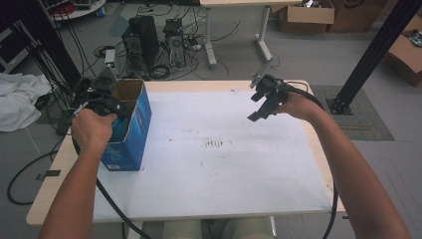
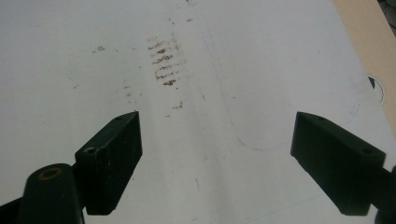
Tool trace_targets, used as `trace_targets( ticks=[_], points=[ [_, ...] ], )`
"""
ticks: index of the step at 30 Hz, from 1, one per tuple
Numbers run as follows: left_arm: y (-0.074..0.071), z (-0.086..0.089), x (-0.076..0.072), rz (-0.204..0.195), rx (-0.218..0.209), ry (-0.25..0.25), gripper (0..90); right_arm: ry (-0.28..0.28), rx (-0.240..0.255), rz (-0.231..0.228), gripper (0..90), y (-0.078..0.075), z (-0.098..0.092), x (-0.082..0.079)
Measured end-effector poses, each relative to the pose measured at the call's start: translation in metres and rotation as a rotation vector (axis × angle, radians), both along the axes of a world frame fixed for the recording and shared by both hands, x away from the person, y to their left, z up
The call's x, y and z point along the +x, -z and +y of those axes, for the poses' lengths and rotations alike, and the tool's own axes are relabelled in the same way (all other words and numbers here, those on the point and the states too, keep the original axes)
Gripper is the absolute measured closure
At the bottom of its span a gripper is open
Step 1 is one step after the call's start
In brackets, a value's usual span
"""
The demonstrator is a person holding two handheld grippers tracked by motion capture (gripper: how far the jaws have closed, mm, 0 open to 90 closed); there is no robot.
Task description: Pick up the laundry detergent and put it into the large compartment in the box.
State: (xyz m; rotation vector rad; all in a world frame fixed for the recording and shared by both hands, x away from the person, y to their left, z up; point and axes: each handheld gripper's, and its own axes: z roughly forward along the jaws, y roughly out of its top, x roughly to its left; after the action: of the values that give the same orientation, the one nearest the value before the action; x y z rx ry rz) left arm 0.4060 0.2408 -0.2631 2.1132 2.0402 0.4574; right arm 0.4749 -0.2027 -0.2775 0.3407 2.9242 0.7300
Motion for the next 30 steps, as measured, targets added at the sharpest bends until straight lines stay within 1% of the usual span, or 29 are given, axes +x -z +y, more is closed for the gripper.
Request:
trace_targets(
  ticks=[4, 6, 9, 18, 22, 27, 30],
  points=[
    [0.007, 0.0, 0.001, 0.007, 0.003, -0.002, 38.3, 0.002, -0.005, 0.003, 16.6, 0.001, 0.0, 0.0],
    [0.01, 0.0, 0.001, 0.021, 0.007, 0.008, 38.3, 0.002, -0.002, 0.001, 16.6, 0.001, -0.001, 0.0],
    [0.012, -0.001, 0.002, 0.025, 0.007, 0.01, 38.3, 0.005, -0.008, 0.004, 16.6, 0.002, -0.001, 0.001],
    [0.013, -0.001, 0.002, 0.028, 0.01, 0.017, 38.2, 0.004, -0.005, 0.006, 16.6, 0.003, -0.002, 0.0],
    [0.013, 0.001, 0.002, 0.031, 0.001, 0.015, 38.1, 0.004, -0.004, 0.007, 16.6, 0.003, -0.001, 0.0],
    [0.014, 0.003, 0.002, 0.024, -0.005, 0.015, 37.8, 0.003, -0.005, 0.008, 16.6, 0.003, -0.001, 0.0],
    [0.014, 0.003, 0.002, 0.028, -0.009, 0.018, 37.7, 0.003, -0.005, 0.007, 16.6, 0.003, -0.001, -0.001]
  ],
)
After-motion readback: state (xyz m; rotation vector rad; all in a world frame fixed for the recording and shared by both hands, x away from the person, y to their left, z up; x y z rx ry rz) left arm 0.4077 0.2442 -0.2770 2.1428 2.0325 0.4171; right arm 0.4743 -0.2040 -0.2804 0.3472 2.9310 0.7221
